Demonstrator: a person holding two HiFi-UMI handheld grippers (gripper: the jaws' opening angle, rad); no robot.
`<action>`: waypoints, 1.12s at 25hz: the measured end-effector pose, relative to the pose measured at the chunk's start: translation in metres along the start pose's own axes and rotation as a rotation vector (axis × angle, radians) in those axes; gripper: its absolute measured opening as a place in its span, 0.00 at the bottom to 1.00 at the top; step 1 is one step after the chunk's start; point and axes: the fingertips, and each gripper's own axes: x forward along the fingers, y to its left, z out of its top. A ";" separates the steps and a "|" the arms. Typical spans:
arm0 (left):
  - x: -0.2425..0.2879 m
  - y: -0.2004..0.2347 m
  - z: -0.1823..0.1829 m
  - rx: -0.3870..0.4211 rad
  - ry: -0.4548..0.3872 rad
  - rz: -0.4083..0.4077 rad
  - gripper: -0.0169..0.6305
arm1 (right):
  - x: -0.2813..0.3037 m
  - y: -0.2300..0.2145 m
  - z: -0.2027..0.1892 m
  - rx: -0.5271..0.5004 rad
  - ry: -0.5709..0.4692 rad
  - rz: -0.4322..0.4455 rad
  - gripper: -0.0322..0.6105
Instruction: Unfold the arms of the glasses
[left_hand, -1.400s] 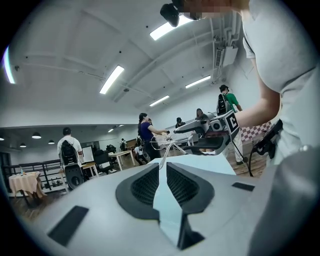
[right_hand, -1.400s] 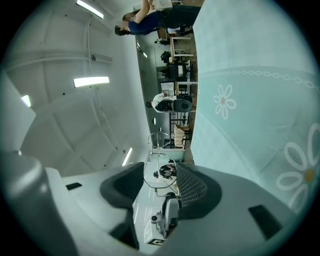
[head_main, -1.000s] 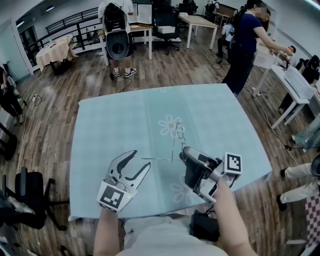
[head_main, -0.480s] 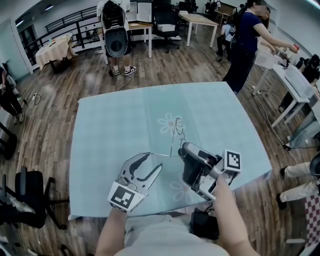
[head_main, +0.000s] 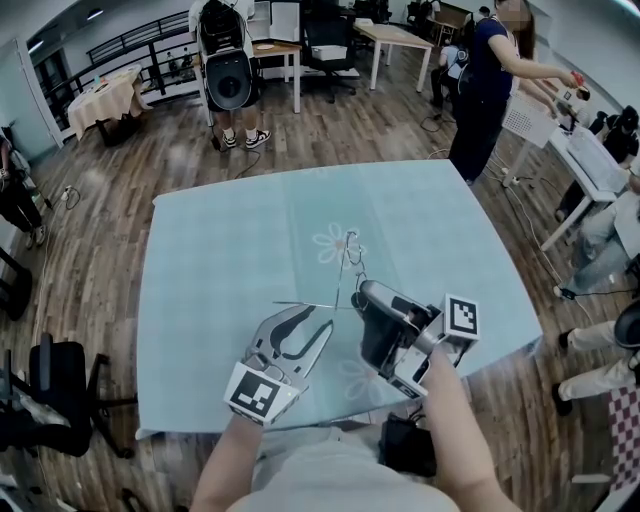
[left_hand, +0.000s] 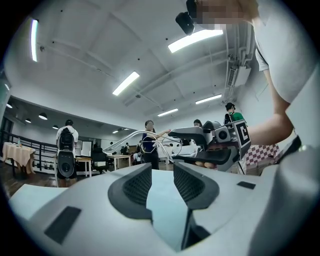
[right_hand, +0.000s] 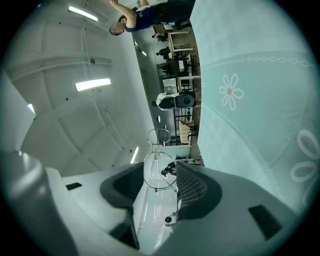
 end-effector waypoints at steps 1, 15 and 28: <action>0.001 -0.002 0.001 0.001 -0.003 0.000 0.24 | 0.000 0.000 0.000 0.001 0.000 0.000 0.37; 0.006 -0.011 0.009 -0.148 -0.073 0.009 0.15 | 0.004 0.003 -0.005 0.018 -0.001 0.011 0.37; 0.009 -0.010 0.011 -0.140 -0.075 0.026 0.07 | 0.003 0.004 -0.007 0.027 0.008 0.021 0.37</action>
